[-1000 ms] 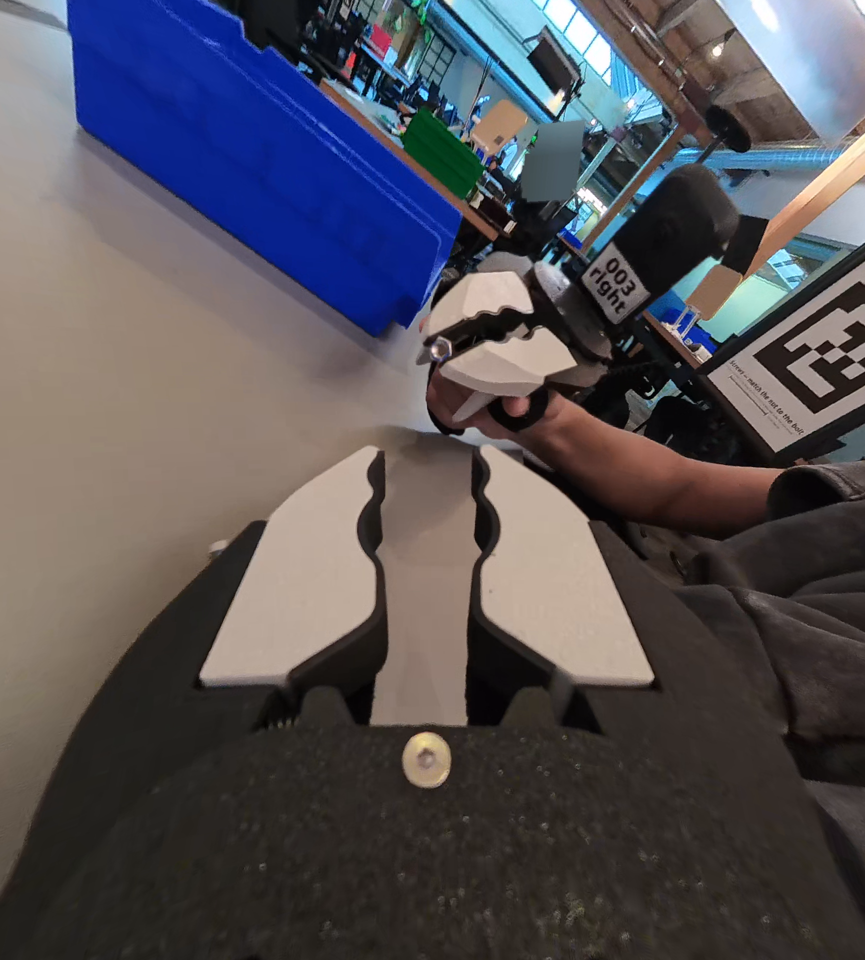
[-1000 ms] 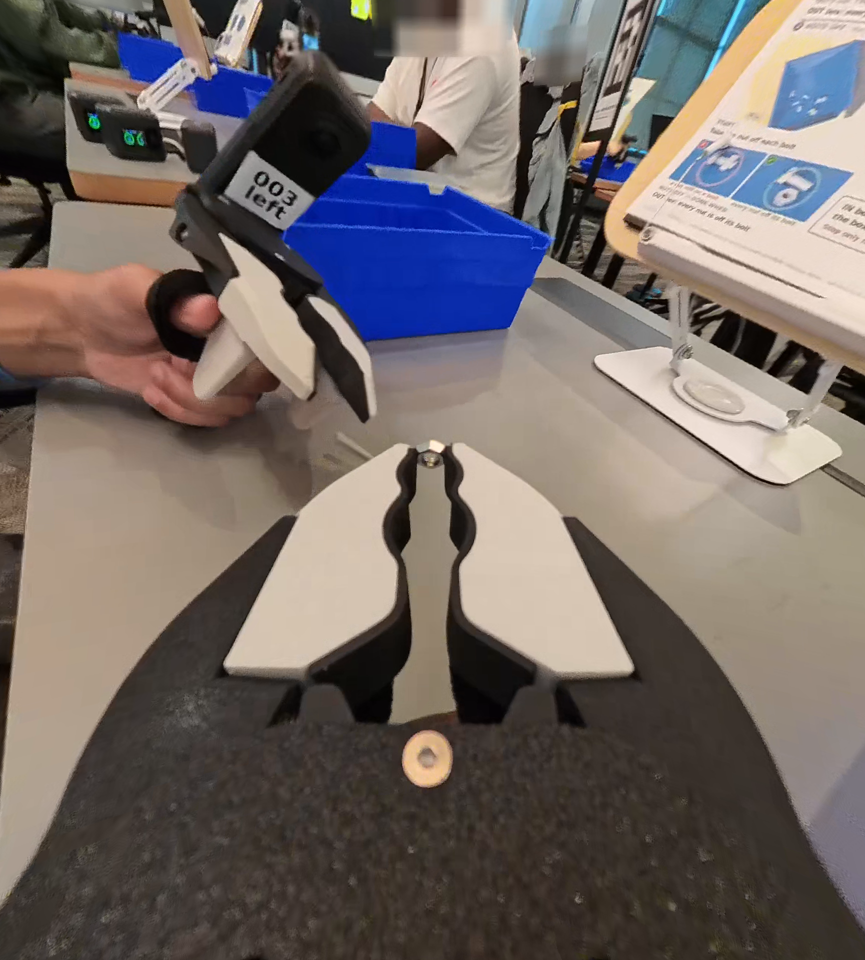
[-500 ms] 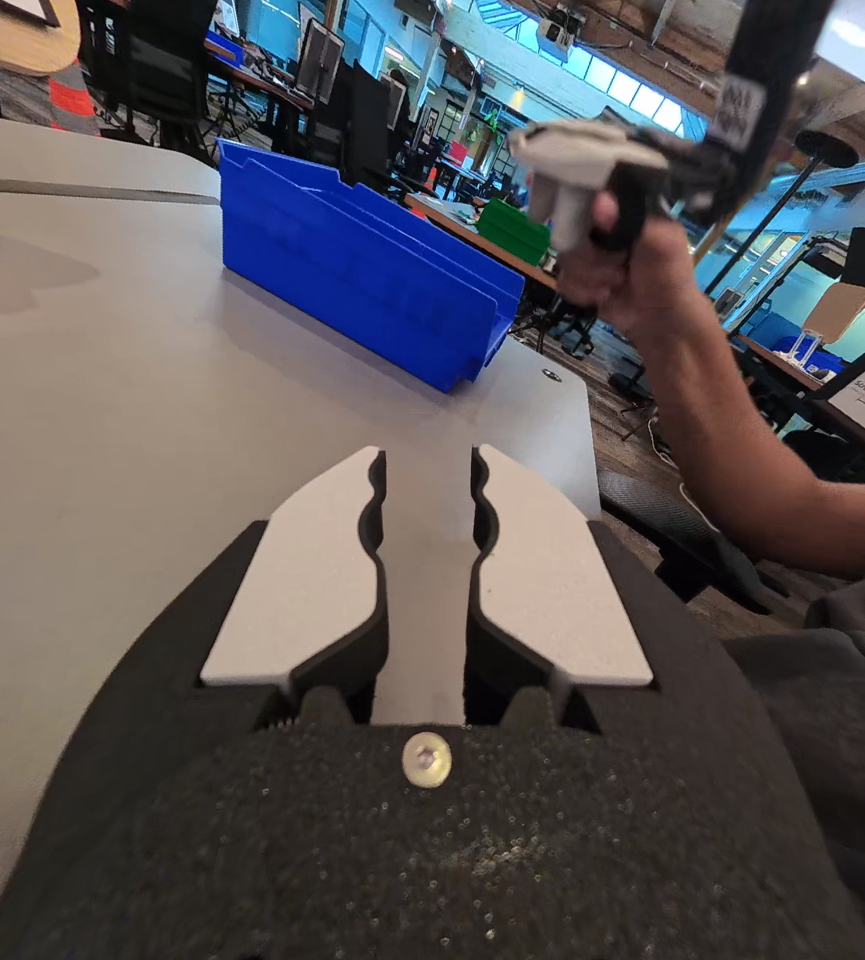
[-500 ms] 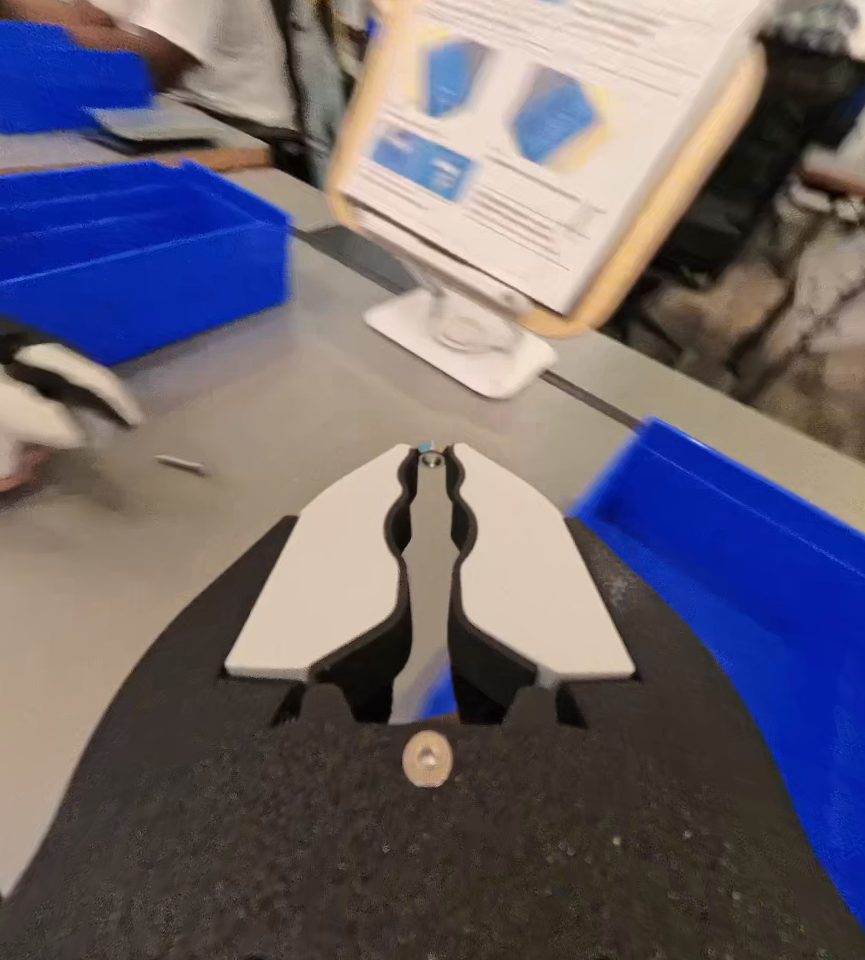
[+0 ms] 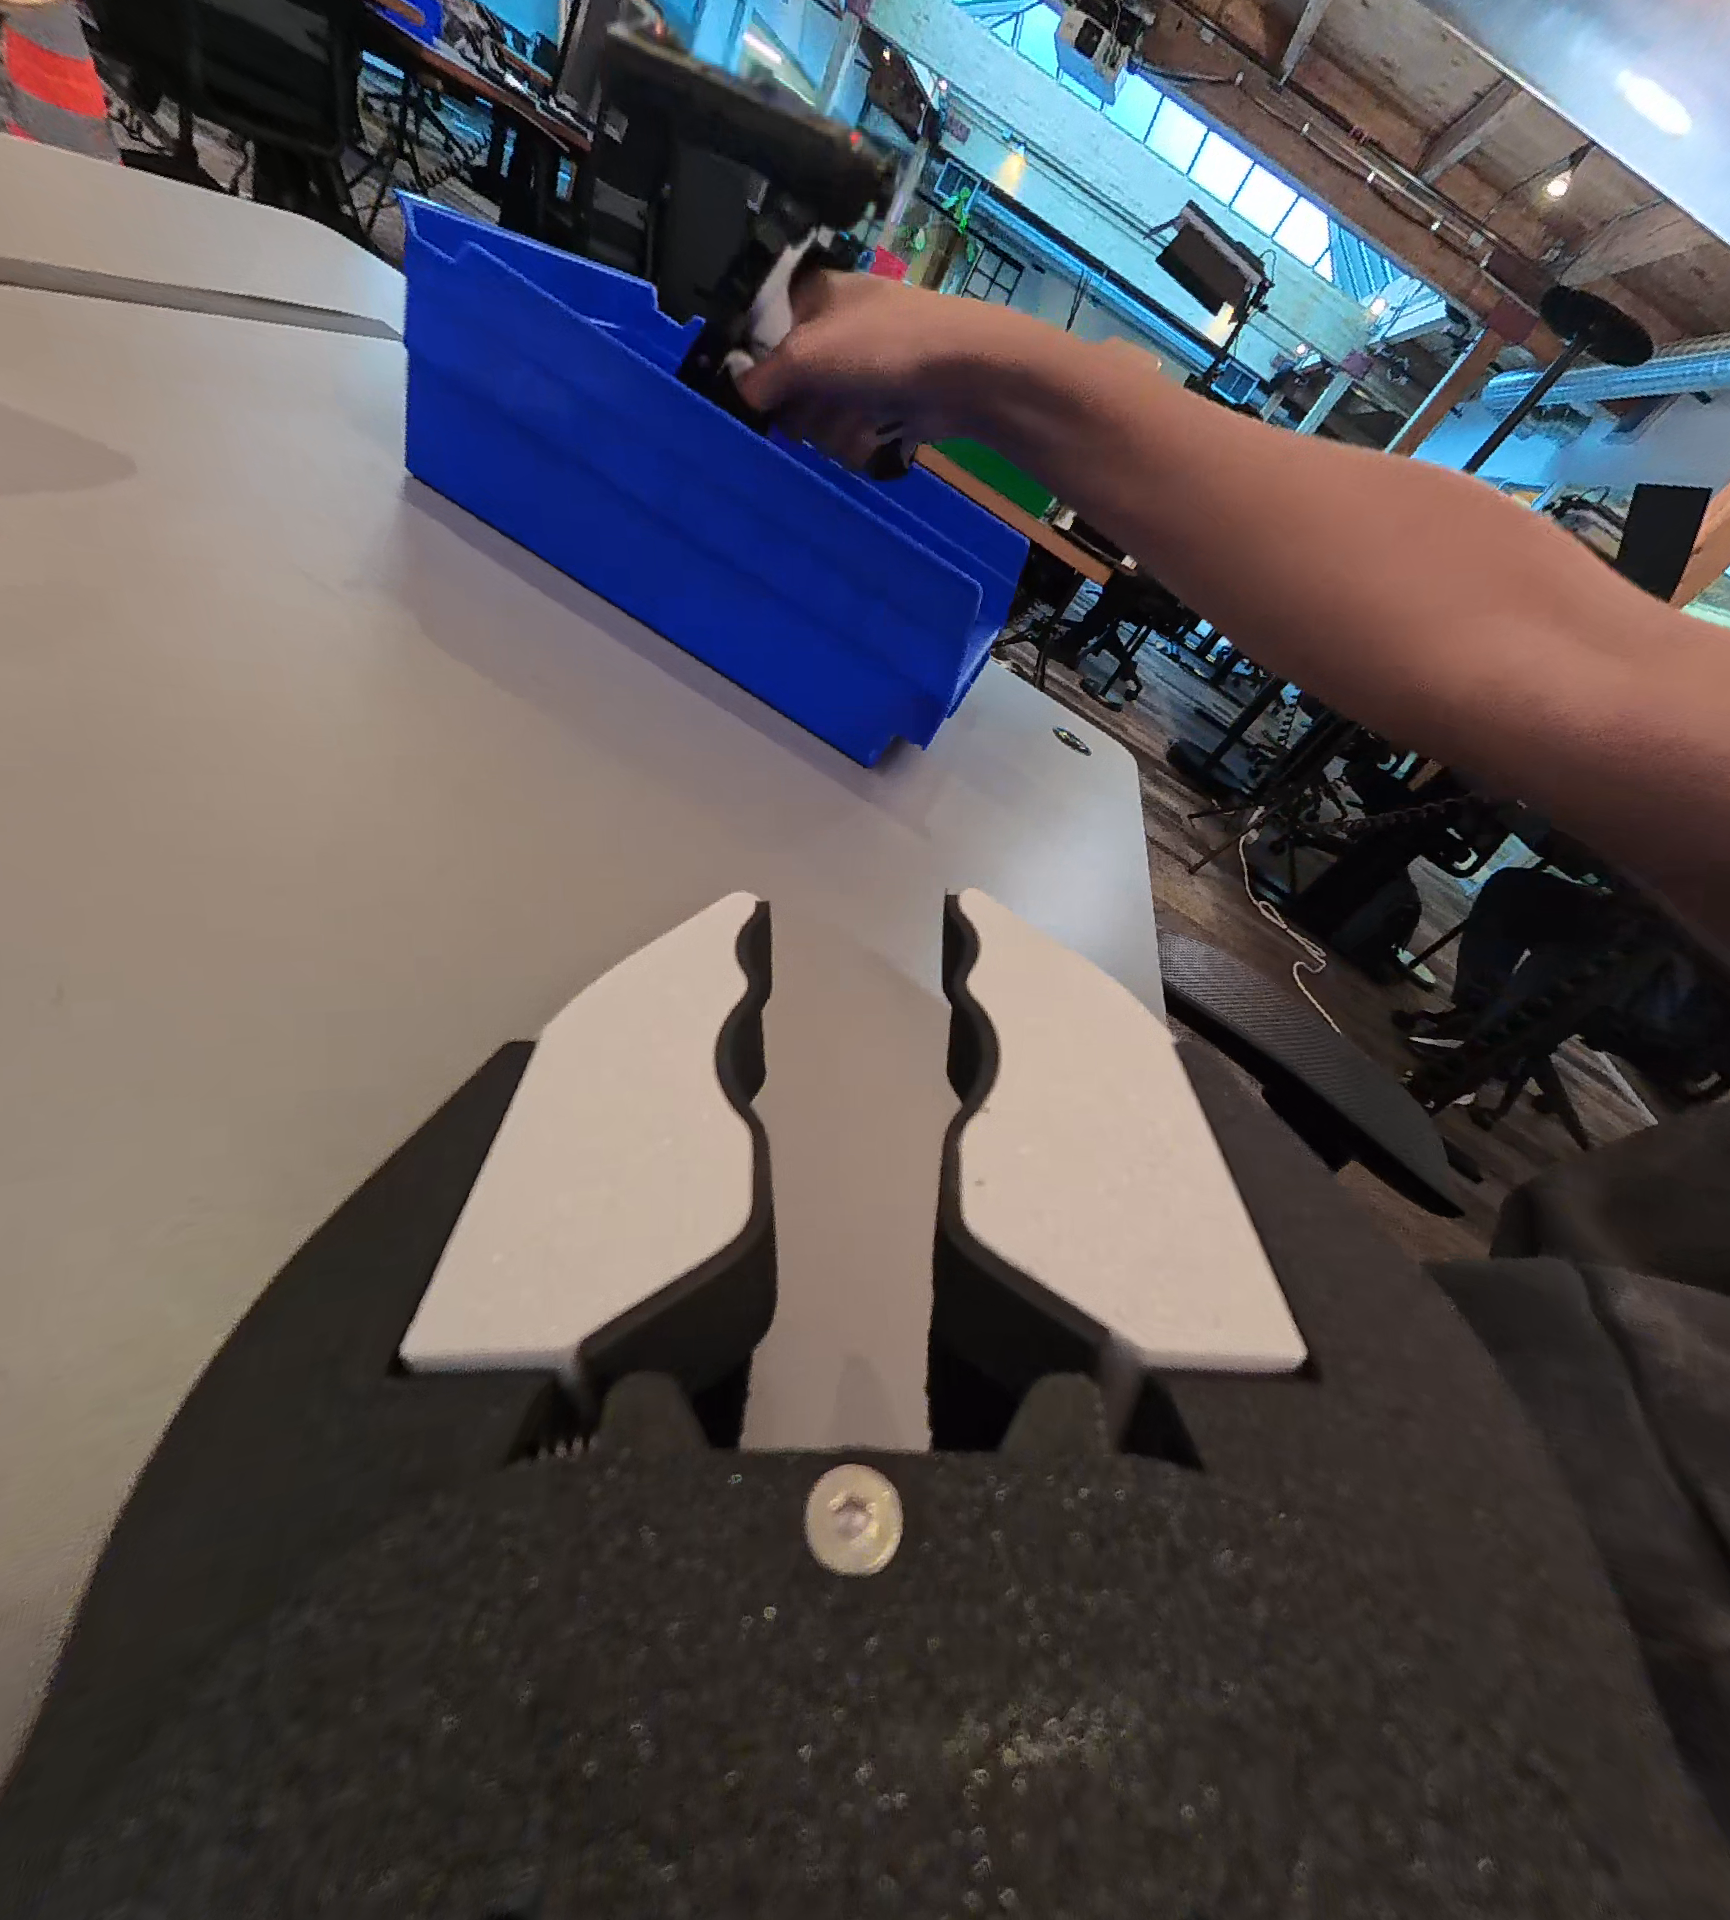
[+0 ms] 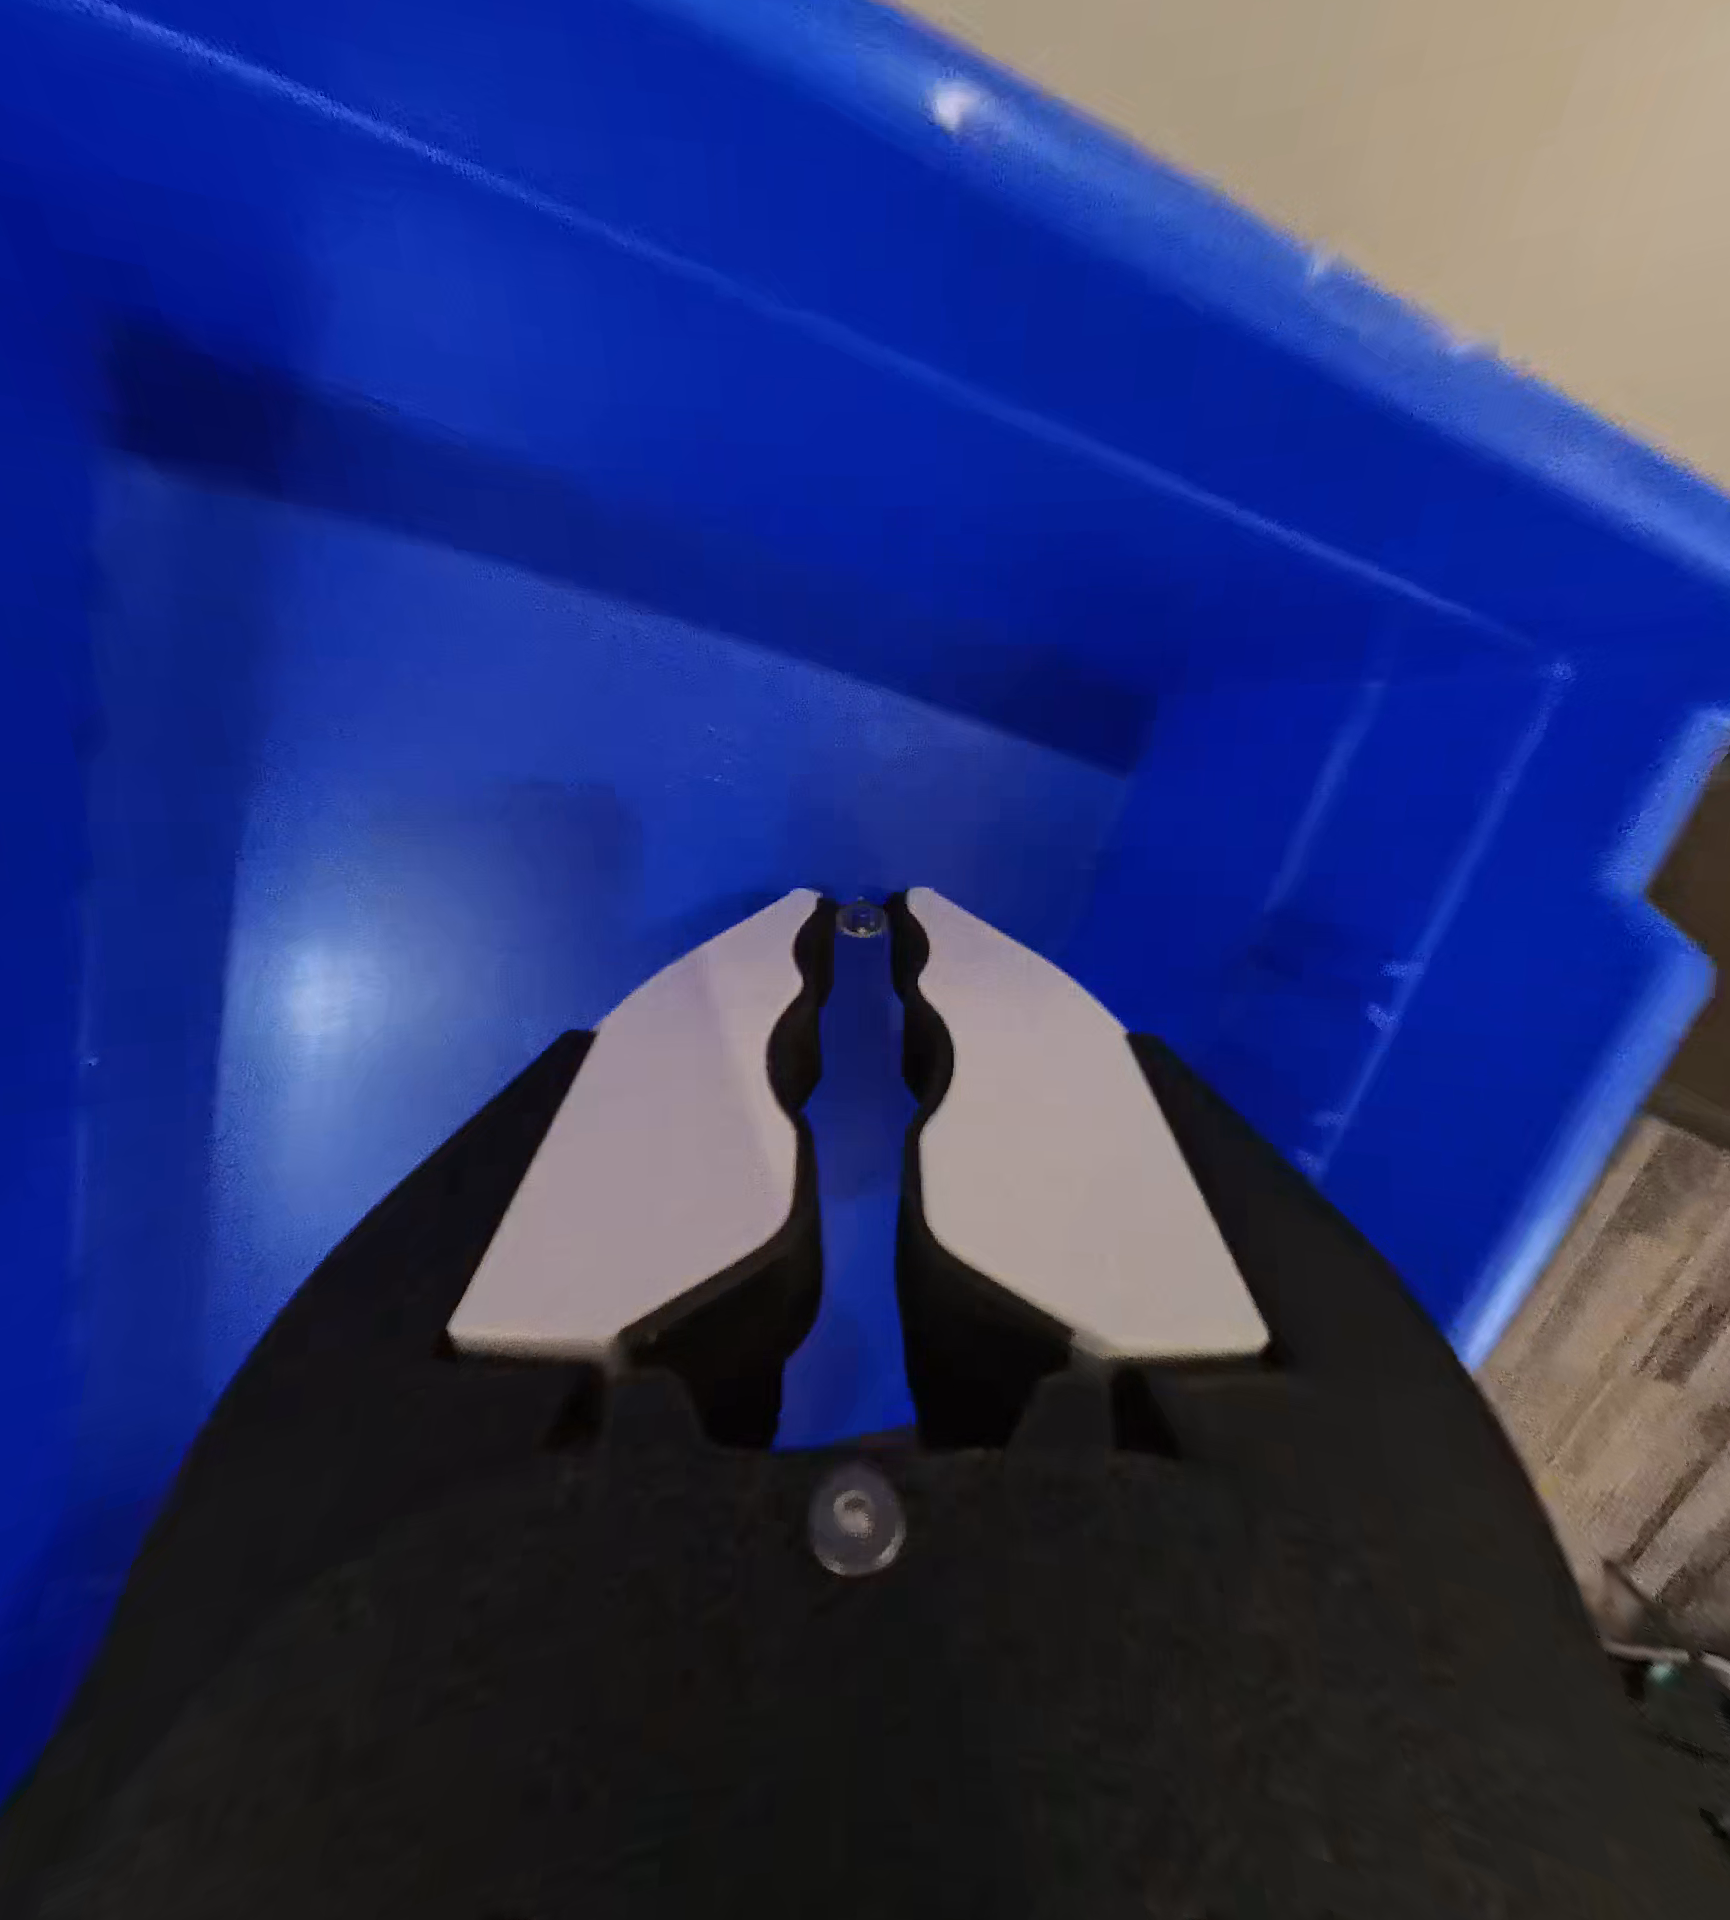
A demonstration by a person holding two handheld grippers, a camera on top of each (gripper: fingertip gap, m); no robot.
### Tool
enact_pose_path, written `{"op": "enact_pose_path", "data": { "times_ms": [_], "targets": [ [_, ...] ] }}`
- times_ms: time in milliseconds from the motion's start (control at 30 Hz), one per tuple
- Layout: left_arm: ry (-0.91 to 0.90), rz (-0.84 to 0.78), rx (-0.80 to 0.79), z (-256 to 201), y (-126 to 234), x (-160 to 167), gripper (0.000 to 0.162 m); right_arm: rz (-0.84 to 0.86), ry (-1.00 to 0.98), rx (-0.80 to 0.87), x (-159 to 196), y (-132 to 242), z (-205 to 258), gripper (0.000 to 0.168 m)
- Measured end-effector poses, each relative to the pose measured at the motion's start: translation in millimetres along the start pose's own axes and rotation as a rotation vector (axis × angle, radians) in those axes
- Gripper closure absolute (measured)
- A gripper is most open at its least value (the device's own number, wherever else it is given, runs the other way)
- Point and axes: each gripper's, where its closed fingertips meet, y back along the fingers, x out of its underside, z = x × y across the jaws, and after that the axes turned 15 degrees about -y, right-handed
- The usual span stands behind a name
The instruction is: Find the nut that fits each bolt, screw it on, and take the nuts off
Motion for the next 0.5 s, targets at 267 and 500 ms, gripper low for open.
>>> {"op": "enact_pose_path", "data": {
  "times_ms": [267,500],
  "targets": [
    [-0.031,0.017,-0.023,-0.5,-1.4,1.3,0.131,-0.01,0.008,-0.003,2.1,-15.6,-6.3,0.137],
    [-0.266,-0.036,-0.314,24.2,23.1,-17.7,0.138,-0.676,0.198,-0.416,3.4,168.2,123.4,0.138]
  ]
}}
